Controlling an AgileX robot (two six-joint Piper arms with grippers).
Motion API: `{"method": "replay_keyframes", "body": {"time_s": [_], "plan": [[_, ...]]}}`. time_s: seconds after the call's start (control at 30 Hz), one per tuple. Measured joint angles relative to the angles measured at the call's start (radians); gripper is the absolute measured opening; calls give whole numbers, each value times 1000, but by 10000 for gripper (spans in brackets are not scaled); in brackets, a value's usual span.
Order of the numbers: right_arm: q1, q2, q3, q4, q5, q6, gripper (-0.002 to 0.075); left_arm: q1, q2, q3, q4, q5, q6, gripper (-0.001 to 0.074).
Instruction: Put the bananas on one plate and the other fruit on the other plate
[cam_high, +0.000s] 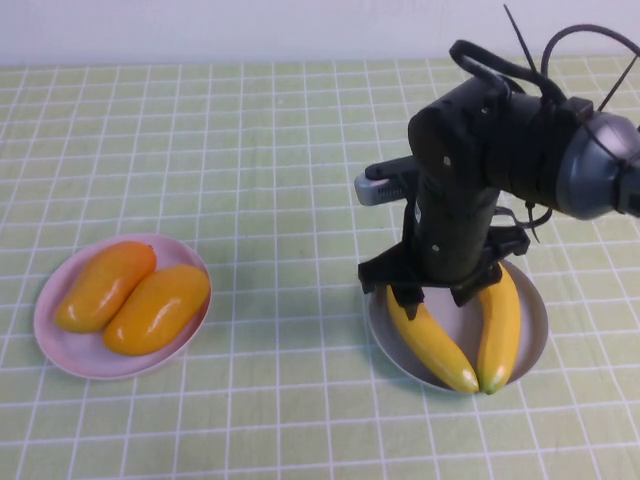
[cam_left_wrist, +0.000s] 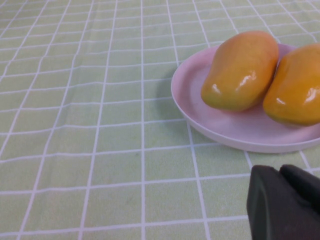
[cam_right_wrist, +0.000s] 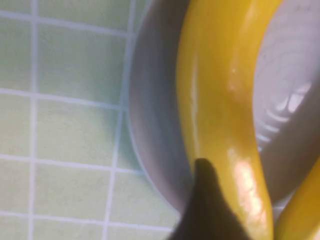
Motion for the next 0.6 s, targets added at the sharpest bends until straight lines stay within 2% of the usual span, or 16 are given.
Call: {"method": "replay_keyframes", "body": {"time_s": [0.23, 0.27, 0.37, 0.6], "plan": [[5, -88, -7, 88, 12, -110, 73, 0, 0, 0, 0, 0, 0, 2], [10, -112, 6, 87, 12, -117, 48, 0, 0, 0, 0, 0, 0, 2], [33, -219, 58, 86, 14, -128, 3, 0, 0, 0, 0, 0, 0, 2], [75, -518, 190, 120, 37, -155, -13, 0, 0, 0, 0, 0, 0, 2]]}}
